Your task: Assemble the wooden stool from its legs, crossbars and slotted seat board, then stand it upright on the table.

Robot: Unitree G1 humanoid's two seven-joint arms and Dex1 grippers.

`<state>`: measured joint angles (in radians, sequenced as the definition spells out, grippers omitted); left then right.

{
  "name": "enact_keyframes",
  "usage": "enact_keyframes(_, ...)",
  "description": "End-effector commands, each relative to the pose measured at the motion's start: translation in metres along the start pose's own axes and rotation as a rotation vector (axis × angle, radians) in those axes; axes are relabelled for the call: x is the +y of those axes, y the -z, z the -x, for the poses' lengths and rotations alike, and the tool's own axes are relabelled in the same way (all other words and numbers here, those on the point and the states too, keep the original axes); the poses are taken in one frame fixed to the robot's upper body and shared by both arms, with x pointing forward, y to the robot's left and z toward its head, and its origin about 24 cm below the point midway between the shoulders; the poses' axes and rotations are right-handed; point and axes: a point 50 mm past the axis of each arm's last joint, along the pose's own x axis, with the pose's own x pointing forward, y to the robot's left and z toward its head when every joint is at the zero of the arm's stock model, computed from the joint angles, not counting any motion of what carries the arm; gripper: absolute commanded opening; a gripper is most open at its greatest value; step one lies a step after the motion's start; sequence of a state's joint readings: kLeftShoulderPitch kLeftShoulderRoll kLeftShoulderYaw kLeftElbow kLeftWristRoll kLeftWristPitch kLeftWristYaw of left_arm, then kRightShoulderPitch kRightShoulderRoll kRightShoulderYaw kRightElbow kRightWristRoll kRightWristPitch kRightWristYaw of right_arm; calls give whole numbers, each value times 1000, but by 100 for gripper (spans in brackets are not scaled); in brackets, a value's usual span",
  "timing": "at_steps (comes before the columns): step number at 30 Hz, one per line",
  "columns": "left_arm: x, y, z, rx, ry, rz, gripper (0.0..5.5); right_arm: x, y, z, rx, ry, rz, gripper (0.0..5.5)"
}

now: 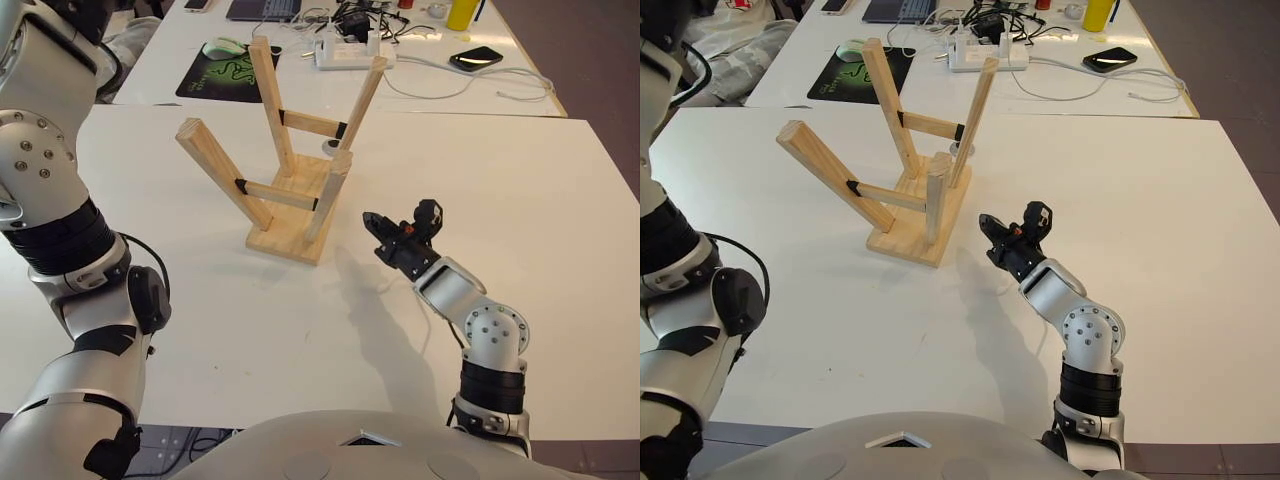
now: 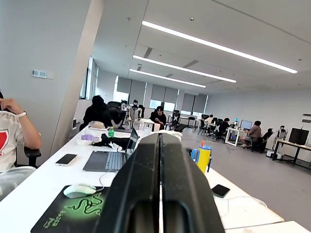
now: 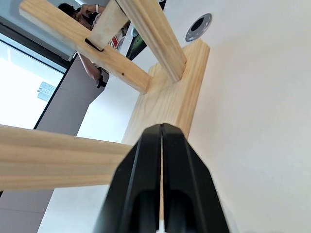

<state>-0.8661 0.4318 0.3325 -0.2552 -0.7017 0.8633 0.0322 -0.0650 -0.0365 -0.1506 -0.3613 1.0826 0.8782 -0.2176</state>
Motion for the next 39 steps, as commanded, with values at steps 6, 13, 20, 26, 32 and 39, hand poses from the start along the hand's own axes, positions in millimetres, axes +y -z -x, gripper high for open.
enact_keyframes(6,4,130,47,431,-41,38,2,2,-1,1,-12,-7,4,0)
enact_keyframes(13,-3,67,19,193,-22,8,2,2,-1,0,-9,-1,9,0)
enact_keyframes(20,6,9,10,9,-59,-34,2,3,-2,-1,-6,-6,12,0)
enact_keyframes(26,-13,-16,9,-65,-6,-46,2,3,-2,0,-1,-9,27,0)
enact_keyframes(32,0,93,39,303,-84,-4,2,3,-1,0,-3,-10,29,0)
enact_keyframes(39,-2,115,49,345,-73,-69,2,3,-1,-1,-7,-10,27,0)
